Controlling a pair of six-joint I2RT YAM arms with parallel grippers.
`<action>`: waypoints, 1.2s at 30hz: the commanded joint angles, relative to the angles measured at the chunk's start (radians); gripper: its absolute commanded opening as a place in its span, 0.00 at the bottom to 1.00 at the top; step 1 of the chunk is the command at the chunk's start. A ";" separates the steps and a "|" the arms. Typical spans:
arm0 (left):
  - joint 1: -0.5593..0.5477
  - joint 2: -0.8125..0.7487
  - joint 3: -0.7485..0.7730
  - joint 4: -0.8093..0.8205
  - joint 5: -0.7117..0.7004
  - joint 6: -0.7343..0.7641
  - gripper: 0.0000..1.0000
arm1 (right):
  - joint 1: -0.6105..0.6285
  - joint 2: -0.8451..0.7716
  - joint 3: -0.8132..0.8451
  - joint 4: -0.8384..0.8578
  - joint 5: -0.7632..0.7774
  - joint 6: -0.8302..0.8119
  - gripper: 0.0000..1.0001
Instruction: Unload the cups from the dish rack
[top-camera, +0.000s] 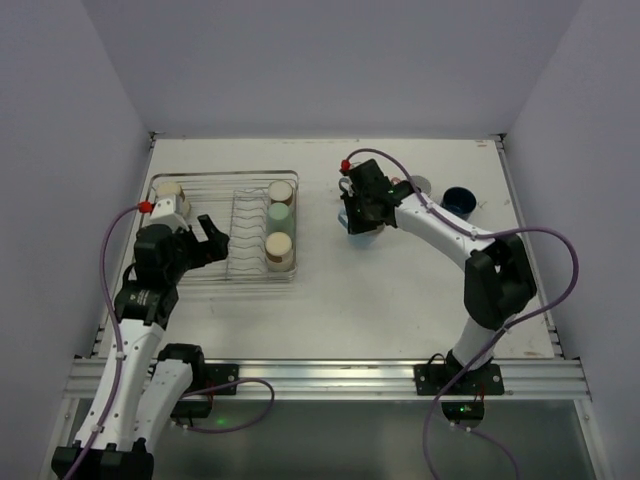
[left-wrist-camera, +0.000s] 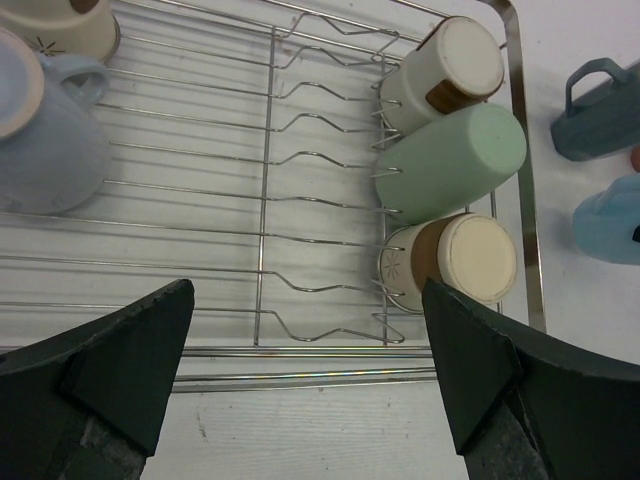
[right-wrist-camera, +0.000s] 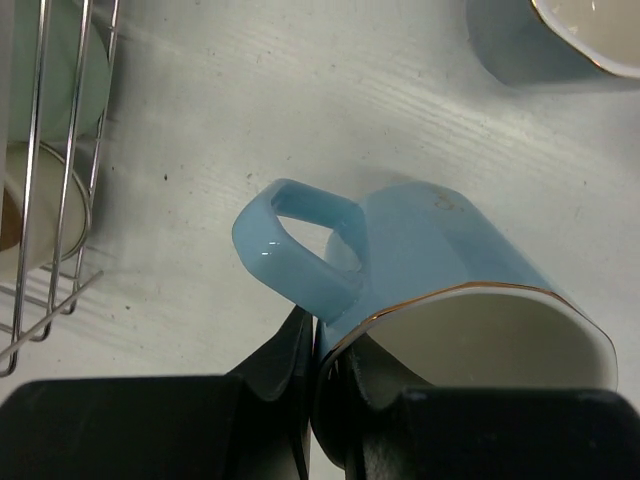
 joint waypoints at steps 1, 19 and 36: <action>0.001 0.016 0.008 0.037 -0.049 0.035 1.00 | 0.033 0.046 0.117 -0.003 0.056 -0.037 0.00; 0.005 0.250 0.156 0.110 -0.350 -0.027 1.00 | 0.060 0.045 0.094 0.082 0.062 -0.037 0.68; 0.243 0.508 0.209 0.165 -0.359 -0.128 1.00 | 0.070 -0.247 -0.085 0.262 -0.142 -0.007 0.87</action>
